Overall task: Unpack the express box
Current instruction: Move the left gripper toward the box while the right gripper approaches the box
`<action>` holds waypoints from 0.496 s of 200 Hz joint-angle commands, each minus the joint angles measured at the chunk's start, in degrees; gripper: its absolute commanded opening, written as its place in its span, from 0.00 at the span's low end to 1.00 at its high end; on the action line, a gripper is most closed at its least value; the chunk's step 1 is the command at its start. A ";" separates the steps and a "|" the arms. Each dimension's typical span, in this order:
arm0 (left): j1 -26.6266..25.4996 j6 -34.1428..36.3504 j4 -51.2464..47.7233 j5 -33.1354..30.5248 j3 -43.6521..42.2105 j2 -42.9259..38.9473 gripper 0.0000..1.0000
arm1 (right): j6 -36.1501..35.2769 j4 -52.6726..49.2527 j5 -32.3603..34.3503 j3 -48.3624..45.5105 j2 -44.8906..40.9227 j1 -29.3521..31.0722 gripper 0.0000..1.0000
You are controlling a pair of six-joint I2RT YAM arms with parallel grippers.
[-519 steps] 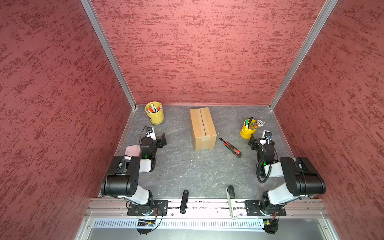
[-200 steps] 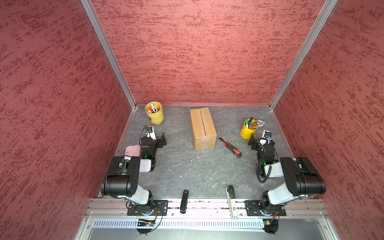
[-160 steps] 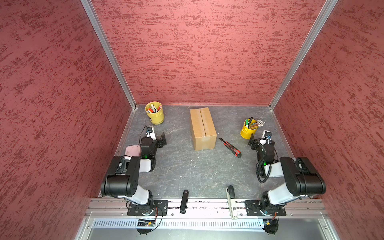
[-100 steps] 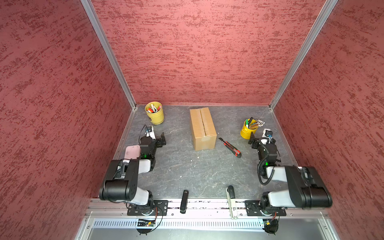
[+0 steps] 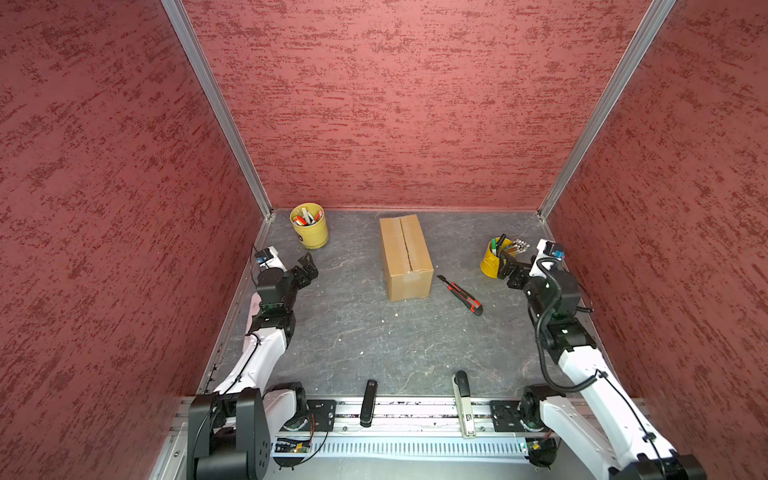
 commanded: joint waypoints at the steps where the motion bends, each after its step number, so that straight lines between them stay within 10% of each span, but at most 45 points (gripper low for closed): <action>1: -1.36 -1.24 -8.46 2.75 4.48 -0.98 0.99 | 6.72 -14.94 -0.44 3.99 2.96 4.29 0.99; 32: -4.95 -1.70 -15.51 2.29 9.49 -0.55 0.99 | 9.04 -15.06 11.18 9.26 7.67 12.98 0.99; 99: -19.05 -2.78 -20.83 -7.01 17.40 4.64 0.99 | 5.07 -8.28 15.16 23.48 22.97 20.28 0.99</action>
